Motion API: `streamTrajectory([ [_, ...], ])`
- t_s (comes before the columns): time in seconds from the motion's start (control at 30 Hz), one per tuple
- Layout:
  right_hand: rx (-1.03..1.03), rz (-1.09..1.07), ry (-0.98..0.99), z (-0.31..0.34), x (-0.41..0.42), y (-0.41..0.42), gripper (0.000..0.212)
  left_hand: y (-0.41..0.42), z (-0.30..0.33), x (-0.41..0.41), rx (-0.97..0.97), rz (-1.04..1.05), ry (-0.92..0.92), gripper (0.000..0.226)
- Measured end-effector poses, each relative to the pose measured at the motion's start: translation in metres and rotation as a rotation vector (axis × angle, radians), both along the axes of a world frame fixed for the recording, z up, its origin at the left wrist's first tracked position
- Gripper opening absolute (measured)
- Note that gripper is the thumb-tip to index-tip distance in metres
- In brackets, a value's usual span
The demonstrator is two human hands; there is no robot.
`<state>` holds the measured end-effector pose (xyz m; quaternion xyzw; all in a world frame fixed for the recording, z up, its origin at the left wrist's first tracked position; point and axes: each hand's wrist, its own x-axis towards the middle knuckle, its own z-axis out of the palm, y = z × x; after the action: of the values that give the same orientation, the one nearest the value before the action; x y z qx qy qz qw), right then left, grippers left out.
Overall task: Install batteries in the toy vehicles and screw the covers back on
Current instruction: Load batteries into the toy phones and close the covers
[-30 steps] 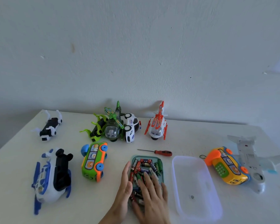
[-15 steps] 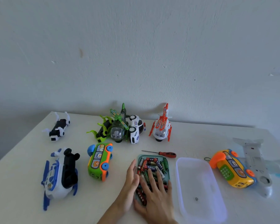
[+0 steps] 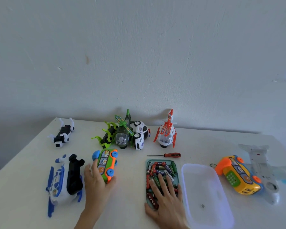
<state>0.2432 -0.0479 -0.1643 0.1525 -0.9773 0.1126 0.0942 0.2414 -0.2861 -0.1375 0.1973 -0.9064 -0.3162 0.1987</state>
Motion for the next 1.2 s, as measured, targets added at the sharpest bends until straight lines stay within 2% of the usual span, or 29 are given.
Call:
streamTrajectory([
  [0.07,0.006,0.0,0.001,0.001,0.0,0.0,0.079,0.003,0.004,0.003,0.135,-0.011,0.004,0.09],
  [0.2,-0.013,-0.003,-0.007,0.0,0.0,0.001,0.081,0.009,0.02,0.009,0.23,-0.01,0.061,0.078],
  [0.3,-0.059,0.017,-0.015,0.002,0.003,0.0,0.08,0.013,0.045,0.014,0.518,-0.01,0.07,0.058],
  [0.4,-0.112,0.083,0.051,0.003,0.003,0.002,0.08,0.018,0.066,0.018,0.786,-0.068,0.079,0.054],
  [0.57,-0.45,0.179,0.043,0.038,0.009,-0.004,0.089,0.027,0.093,0.023,1.077,-0.188,0.062,0.03],
  [0.6,-0.526,0.184,-0.013,0.052,0.011,-0.005,0.092,0.028,0.096,0.025,1.114,-0.211,0.045,0.029],
  [0.7,-0.722,0.22,-0.161,0.093,0.016,-0.005,0.091,0.035,0.105,0.029,1.135,-0.29,-0.006,0.041],
  [0.87,-0.902,0.161,-0.327,0.124,0.01,-0.009,0.069,0.047,0.111,0.026,1.073,-0.283,-0.036,0.075],
  [1.03,-0.974,0.014,-0.36,0.119,0.011,-0.023,0.043,0.063,0.107,0.02,1.173,-0.092,0.15,0.1],
  [1.1,-0.988,0.03,-0.367,0.113,0.015,-0.033,0.04,0.076,0.104,0.021,1.255,-0.002,0.252,0.097],
  [1.2,-1.054,0.055,-0.404,0.106,0.018,-0.046,0.044,0.094,0.104,0.02,1.29,0.096,0.29,0.069],
])
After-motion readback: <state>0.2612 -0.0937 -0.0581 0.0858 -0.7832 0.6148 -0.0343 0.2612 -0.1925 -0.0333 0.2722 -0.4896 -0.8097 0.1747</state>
